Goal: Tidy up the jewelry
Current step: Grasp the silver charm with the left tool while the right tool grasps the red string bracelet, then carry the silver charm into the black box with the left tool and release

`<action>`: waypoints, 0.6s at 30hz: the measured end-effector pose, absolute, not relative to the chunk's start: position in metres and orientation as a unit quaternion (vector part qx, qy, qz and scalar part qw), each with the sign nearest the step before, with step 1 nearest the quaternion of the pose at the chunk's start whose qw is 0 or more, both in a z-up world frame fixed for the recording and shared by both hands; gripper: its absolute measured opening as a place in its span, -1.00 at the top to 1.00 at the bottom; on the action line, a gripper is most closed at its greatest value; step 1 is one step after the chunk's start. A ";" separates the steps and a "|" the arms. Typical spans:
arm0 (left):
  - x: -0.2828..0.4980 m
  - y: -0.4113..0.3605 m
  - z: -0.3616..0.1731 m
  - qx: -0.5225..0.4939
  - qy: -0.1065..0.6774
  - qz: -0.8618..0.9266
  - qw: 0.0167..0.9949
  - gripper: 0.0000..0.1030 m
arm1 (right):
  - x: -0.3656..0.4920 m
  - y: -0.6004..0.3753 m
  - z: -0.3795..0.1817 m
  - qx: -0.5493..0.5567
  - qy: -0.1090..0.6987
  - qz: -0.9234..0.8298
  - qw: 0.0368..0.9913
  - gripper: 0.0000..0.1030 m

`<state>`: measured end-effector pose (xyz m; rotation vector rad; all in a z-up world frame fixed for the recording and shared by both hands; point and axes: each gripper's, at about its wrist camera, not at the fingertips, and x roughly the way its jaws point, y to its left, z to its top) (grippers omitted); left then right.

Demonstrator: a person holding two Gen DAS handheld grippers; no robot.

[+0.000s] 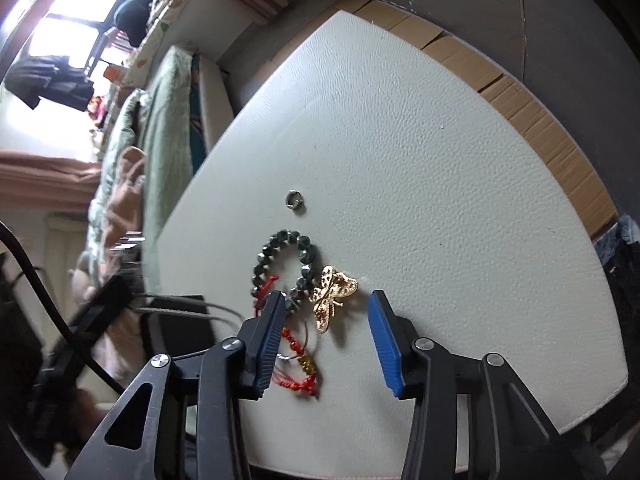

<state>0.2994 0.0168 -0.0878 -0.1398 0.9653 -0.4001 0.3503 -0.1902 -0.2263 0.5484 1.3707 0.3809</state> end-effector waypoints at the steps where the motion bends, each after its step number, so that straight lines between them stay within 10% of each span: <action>1: 0.296 0.023 -0.083 -0.074 0.454 -0.189 0.867 0.74 | 0.351 -0.187 -0.227 0.239 0.622 0.167 0.726 0.14; 18: 0.253 0.084 -0.001 -0.140 0.340 -0.183 0.912 0.74 | 0.347 -0.141 -0.208 0.070 0.599 0.095 0.792 0.36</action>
